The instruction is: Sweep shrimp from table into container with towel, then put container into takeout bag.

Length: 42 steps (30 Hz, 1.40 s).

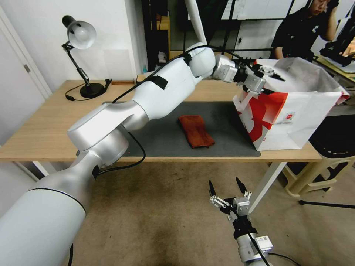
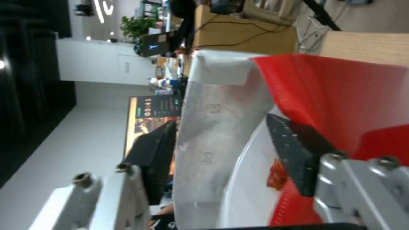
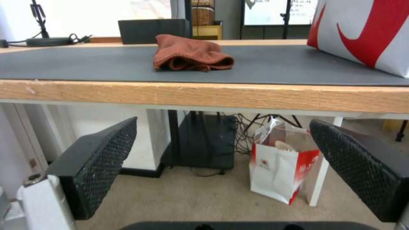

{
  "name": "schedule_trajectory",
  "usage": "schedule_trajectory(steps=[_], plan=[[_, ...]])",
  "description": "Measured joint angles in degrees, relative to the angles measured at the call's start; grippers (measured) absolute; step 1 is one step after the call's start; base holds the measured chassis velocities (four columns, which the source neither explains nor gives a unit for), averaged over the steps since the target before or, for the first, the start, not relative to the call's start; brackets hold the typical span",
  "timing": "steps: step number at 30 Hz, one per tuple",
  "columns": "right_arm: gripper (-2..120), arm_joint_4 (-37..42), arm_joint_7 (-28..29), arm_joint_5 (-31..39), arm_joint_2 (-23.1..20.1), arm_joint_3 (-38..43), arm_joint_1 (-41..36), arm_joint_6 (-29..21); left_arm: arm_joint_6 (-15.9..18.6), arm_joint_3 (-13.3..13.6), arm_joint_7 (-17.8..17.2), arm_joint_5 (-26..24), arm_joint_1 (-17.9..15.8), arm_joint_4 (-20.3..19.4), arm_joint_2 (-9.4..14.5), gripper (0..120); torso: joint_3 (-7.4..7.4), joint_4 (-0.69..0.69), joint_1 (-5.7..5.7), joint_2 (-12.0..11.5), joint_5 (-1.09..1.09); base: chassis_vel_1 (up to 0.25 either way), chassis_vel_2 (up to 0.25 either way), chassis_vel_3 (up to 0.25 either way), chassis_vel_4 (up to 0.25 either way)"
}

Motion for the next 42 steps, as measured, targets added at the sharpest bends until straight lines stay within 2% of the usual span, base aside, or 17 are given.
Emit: schedule_trajectory(steps=[2, 4, 6, 8, 9, 13, 14, 17, 18, 21, 22, 25, 26, 30, 31, 34, 42], plan=[[100, 0.0, -0.03, -0.01, 0.1, -0.05, 0.0, -0.13, 0.62, 0.14, -0.96, -1.32, 0.0, 0.07, 0.0, 64, 0.0, 0.0, 0.0, 0.0, 0.0, 0.0, 0.0, 0.0, 0.0], [100, 0.08, -0.09, -0.01, 0.24, -0.06, -0.05, -0.26, 2.38, 0.81, -3.65, -6.34, 0.07, 1.04, -0.02, 73, 0.0, -0.01, 0.0, 0.0, 0.0, 0.0, 0.0, 0.0, 0.0], [100, 0.09, -0.09, -0.01, 0.26, -0.06, -0.07, -0.27, 2.66, 0.9, -4.12, -7.04, 0.11, 1.21, -0.01, 75, 0.0, -0.01, 0.0, 0.0, 0.0, 0.0, 0.0, 0.0, 0.0], [100, 0.53, -0.14, -0.12, 0.48, 0.02, -0.59, -0.3, 5.61, 1.85, -8.58, -12.53, 0.68, 2.43, 0.03, 86, 0.0, 0.01, 0.0, 0.0, 0.0, 0.0, 0.0, 0.0, 0.0], [100, 0.53, -0.14, -0.12, 0.48, 0.02, -0.59, -0.3, 5.61, 1.85, -8.58, -12.53, 0.68, 2.43, 0.03, 86, 0.0, 0.01, 0.0, 0.0, 0.0, 0.0, 0.0, 0.0, 0.0], [100, 1.36, -0.27, -0.56, 0.68, 0.04, -1.83, -0.05, 14.16, 6.39, -21.51, -26.67, 3.16, -1.04, 0.05, 100, 0.0, 0.02, 0.0, 0.0, 0.0, 0.0, 0.0, 0.0, 0.0], [100, 1.36, -0.27, -0.56, 0.68, 0.04, -1.83, -0.05, 14.16, 6.39, -21.51, -26.67, 3.16, -1.04, 0.05, 100, 0.0, 0.02, 0.0, 0.0, 0.0, 0.0, 0.0, 0.0, 0.0], [100, 1.96, -0.34, -0.91, 0.72, -0.08, -2.6, 0.24, 26.7, 10.5, -35.95, -41.04, 6.08, -11.65, 0.76, 100, 0.0, -0.08, 0.0, 0.0, 0.0, 0.0, 0.0, 0.0, 0.0], [100, 1.96, -0.34, -0.91, 0.72, -0.08, -2.6, 0.24, 26.7, 10.5, -35.95, -41.04, 6.08, -11.65, 0.76, 100, 0.0, -0.08, 0.0, 0.0, 0.0, 0.0, 0.0, 0.0, 0.0], [100, 2.4, -0.36, -1.09, 0.58, -0.16, -3.03, 0.28, 36.05, 10.95, -46.91, -50.67, 9.11, -20.51, 4.3, 100, 0.0, 0.01, -0.02, 0.0, -0.01, 0.0, 0.0, 0.0, 0.0], [100, 2.4, -0.36, -1.09, 0.58, -0.16, -3.03, 0.28, 36.05, 10.95, -46.91, -50.67, 9.11, -20.51, 4.3, 100, 0.0, 0.01, -0.02, 0.0, -0.01, 0.0, 0.0, 0.0, 0.0], [100, 2.57, -0.37, -1.09, 0.29, -0.31, -3.11, 0.26, 41.58, 9.57, -54.79, -56.52, 11.84, -27.49, 8.3, 100, 0.0, 0.02, -0.01, 0.0, -0.02, 0.0, 0.0, 0.0, 0.0], [100, 2.57, -0.37, -1.09, 0.29, -0.31, -3.11, 0.26, 41.58, 9.57, -54.79, -56.52, 11.84, -27.49, 8.3, 100, 0.0, 0.02, -0.01, 0.0, -0.02, 0.0, 0.0, 0.0, 0.0], [100, 2.07, -0.35, -0.62, -0.39, -0.25, -2.62, 0.0, 45.64, 7.06, -59.84, -58.3, 16.22, -34.74, 14.07, 100, 0.0, 0.01, -0.01, 0.0, -0.02, 0.0, 0.0, 0.0, 0.0], [100, 2.07, -0.35, -0.62, -0.39, -0.25, -2.62, 0.0, 45.64, 7.06, -59.84, -58.3, 16.22, -34.74, 14.07, 100, 0.0, 0.01, -0.01, 0.0, -0.02, 0.0, 0.0, 0.0, 0.0], [100, 1.37, -0.31, 0.44, -1.26, -0.02, -1.36, -0.73, 46.84, 4.01, -61.47, -58.53, 21.17, -40.19, 18.84, 100, 0.0, 0.01, -0.01, 0.0, -0.02, 0.0, 0.0, 0.0, 0.0], [100, 0.89, -0.18, 1.48, -2.23, 0.13, -0.38, -1.08, 47.09, 0.96, -62.35, -57.35, 26.31, -44.63, 22.93, 100, 0.0, 0.0, -0.01, 0.0, -0.01, 0.0, 0.0, 0.0, 0.0]])
